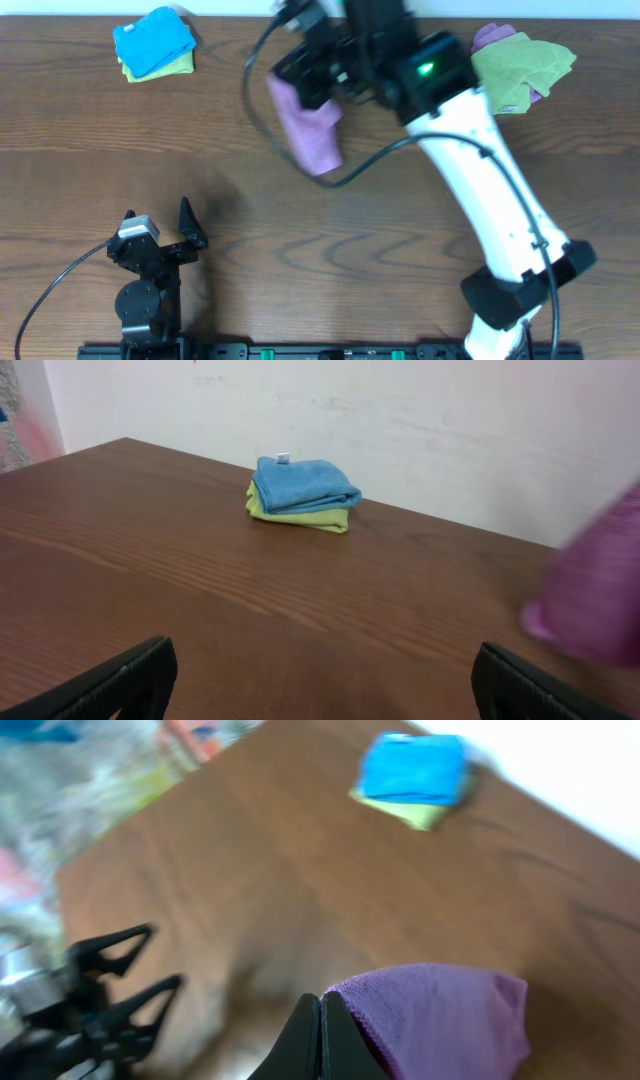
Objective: Fold the cloth
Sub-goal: 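Lift the purple cloth with the right gripper and drag it to table center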
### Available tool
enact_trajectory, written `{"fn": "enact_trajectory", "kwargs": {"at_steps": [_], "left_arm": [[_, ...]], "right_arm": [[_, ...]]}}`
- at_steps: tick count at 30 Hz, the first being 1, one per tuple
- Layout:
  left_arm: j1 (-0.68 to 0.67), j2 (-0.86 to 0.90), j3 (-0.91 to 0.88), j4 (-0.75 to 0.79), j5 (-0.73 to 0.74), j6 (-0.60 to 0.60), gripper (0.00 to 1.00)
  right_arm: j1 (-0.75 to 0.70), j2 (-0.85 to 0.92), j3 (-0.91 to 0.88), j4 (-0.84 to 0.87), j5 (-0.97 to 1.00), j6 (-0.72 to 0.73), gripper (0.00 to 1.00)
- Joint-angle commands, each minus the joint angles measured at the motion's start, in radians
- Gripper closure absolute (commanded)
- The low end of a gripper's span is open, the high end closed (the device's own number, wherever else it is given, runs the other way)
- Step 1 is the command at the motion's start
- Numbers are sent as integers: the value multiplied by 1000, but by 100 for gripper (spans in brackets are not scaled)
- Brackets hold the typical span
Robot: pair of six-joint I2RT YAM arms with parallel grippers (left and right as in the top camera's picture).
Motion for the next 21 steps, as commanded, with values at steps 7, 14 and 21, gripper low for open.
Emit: {"fn": "enact_trajectory", "kwargs": {"at_steps": [7,14,21], "left_arm": [[3,-6,-35,-23,-2,18,5],[3,-6,-35,-23,-2,18,5],[3,-6,-35,-23,-2,18,4]], "right_arm": [[39,-16,17,-72,193,6,98],[-132,24,10,-360,596,11,89],[-239,56,10,-412,578,112,1]]}}
